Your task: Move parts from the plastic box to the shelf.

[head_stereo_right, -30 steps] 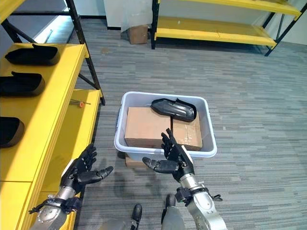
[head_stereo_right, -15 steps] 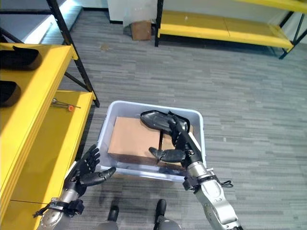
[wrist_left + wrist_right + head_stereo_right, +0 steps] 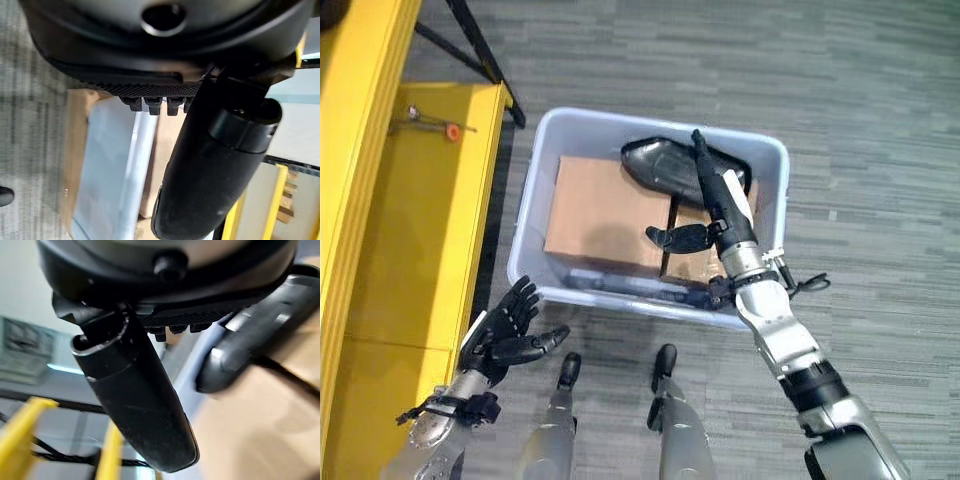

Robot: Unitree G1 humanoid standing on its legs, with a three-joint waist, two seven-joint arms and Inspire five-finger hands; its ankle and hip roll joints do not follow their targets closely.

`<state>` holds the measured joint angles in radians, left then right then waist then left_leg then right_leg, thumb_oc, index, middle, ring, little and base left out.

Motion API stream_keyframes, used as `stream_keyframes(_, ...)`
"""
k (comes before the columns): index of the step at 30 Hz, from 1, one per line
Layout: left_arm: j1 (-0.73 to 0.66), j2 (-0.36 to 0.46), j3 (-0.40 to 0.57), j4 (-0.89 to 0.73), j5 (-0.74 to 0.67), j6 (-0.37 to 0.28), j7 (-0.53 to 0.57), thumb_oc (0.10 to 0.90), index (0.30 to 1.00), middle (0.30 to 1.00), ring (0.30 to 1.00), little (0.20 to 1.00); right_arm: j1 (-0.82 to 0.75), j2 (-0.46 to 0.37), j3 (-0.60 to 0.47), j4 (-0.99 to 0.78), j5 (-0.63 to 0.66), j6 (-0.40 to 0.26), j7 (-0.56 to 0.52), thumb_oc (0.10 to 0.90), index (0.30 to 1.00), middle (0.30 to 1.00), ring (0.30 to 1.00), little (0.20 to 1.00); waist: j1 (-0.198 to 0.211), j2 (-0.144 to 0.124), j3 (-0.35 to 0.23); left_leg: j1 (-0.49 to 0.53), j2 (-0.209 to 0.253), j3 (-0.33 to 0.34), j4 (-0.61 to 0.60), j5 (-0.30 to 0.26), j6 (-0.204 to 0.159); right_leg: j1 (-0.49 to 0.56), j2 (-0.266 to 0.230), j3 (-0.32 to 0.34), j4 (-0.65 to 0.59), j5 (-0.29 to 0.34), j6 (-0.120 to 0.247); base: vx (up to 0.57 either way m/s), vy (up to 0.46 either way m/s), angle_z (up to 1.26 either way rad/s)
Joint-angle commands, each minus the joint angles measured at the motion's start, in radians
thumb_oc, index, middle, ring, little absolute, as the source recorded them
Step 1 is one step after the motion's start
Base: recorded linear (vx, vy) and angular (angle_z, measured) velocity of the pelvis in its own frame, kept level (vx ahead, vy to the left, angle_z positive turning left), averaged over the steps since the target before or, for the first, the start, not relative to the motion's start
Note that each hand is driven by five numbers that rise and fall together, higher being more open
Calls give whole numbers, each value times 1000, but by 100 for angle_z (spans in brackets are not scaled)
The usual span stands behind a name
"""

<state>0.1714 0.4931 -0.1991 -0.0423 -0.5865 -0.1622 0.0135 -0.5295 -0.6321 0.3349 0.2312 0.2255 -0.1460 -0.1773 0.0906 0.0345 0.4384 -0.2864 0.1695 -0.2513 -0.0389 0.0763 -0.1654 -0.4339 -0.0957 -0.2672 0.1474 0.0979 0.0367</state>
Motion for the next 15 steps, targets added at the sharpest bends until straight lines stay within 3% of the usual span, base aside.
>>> stream_keyframes(1,30,37,8,-123,-22,-106,6,900,1000,1000,1000,1000,-46,-20,9,-69,-51,-82,-56,900,1000,1000,1000,1000,0,-21,-74,88,24,13,-48,34,48,-2,-107,2,46,-26,86,-19,-14,8)
stream_keyframes(15,-30,39,-30,-99,-17,-123,44,900,1000,1000,1000,1000,-305,-114,57,211,-126,-59,-161,900,1000,1000,1000,1000,37,37,2,-7,-7,-21,-48,63,34,-109,-157,-7,123,-43,86,-20,-15,13)
